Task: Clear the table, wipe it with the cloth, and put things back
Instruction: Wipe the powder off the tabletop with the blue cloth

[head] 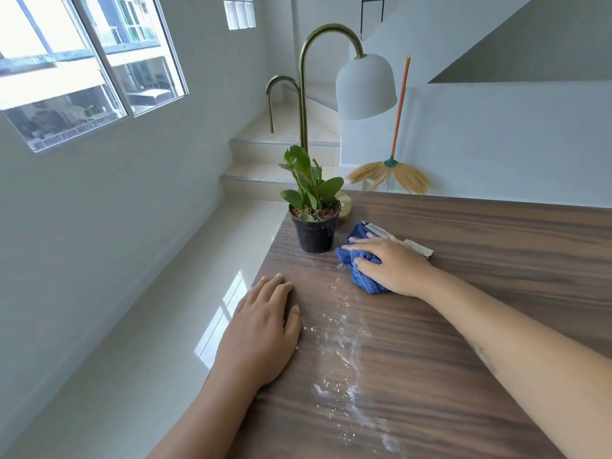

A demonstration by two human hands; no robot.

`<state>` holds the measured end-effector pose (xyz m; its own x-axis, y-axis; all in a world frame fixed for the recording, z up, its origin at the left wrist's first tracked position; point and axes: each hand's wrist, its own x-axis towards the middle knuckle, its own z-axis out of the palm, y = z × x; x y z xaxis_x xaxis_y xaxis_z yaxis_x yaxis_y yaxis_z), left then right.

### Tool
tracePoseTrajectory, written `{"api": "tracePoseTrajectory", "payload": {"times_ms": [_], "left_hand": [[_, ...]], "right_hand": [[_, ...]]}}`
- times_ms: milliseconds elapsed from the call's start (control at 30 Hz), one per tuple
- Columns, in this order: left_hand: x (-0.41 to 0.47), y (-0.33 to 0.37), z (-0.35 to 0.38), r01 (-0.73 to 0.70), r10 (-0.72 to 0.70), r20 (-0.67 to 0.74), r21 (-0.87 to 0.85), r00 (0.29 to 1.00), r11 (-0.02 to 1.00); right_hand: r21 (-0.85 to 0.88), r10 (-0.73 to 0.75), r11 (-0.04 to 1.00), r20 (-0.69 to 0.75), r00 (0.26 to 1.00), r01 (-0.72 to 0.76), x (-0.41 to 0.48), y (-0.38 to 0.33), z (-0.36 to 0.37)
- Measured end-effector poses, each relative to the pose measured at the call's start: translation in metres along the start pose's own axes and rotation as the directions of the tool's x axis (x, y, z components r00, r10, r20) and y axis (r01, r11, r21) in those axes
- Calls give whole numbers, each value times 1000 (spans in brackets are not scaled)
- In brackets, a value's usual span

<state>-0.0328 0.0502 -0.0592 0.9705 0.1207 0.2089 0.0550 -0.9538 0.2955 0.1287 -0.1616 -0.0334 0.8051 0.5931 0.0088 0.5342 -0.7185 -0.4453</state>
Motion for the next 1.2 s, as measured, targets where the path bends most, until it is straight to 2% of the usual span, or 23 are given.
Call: {"api": "tracePoseTrajectory", "payload": {"times_ms": [200, 333, 400, 467, 600, 667, 733, 833, 900, 967, 1033, 1100, 1167, 1200], "left_hand": [[1, -2, 3, 5, -5, 1, 0, 1000, 1000], [0, -2, 2, 23, -23, -1, 3, 1000, 1000], [0, -1, 2, 22, -22, -8, -2, 1000, 1000], [1, -1, 1, 17, -17, -18, -9, 1000, 1000], [2, 1, -1, 6, -6, -39, -6, 999, 1000], [2, 1, -1, 15, -15, -32, -14, 999, 1000], [2, 0, -1, 20, -20, -29, -26, 999, 999], [0, -1, 0, 19, -20, -25, -31, 999, 999], [0, -1, 0, 16, -17, -20, -34, 1000, 999], [-1, 0, 0, 22, -23, -23, -36, 999, 999], [-1, 1, 0, 20, -21, -29, -35, 999, 999], [-1, 2, -1, 10, -11, -26, -36, 1000, 999], [0, 2, -2, 6, -7, -28, -42, 1000, 999], [0, 2, -2, 4, -5, -31, -45, 1000, 999]], "right_hand": [[-101, -36, 994, 27, 999, 38, -76, -30, 13], [-139, -190, 967, 169, 967, 214, -123, -52, 20], [-142, -213, 958, 231, 949, 250, -128, -47, 12], [-165, -169, 965, 205, 964, 204, -114, -32, 5], [-233, 88, 969, 25, 996, -80, -45, -7, 5], [-255, 135, 958, -12, 991, -133, -17, -15, 16], [-241, 96, 966, -3, 995, -94, -13, -36, 28], [-195, -78, 977, 68, 995, 90, -48, -56, 34], [-145, -206, 964, 125, 971, 223, -88, -49, 27], [-85, -259, 957, 183, 948, 277, -114, -29, 13], [-108, -176, 975, 172, 969, 196, -109, -6, -2], [-189, -13, 982, 76, 997, 27, -80, 4, -6], [-225, 116, 968, 26, 993, -107, -46, -5, 6], [-223, 128, 967, 21, 992, -120, -33, -16, 15]]}}
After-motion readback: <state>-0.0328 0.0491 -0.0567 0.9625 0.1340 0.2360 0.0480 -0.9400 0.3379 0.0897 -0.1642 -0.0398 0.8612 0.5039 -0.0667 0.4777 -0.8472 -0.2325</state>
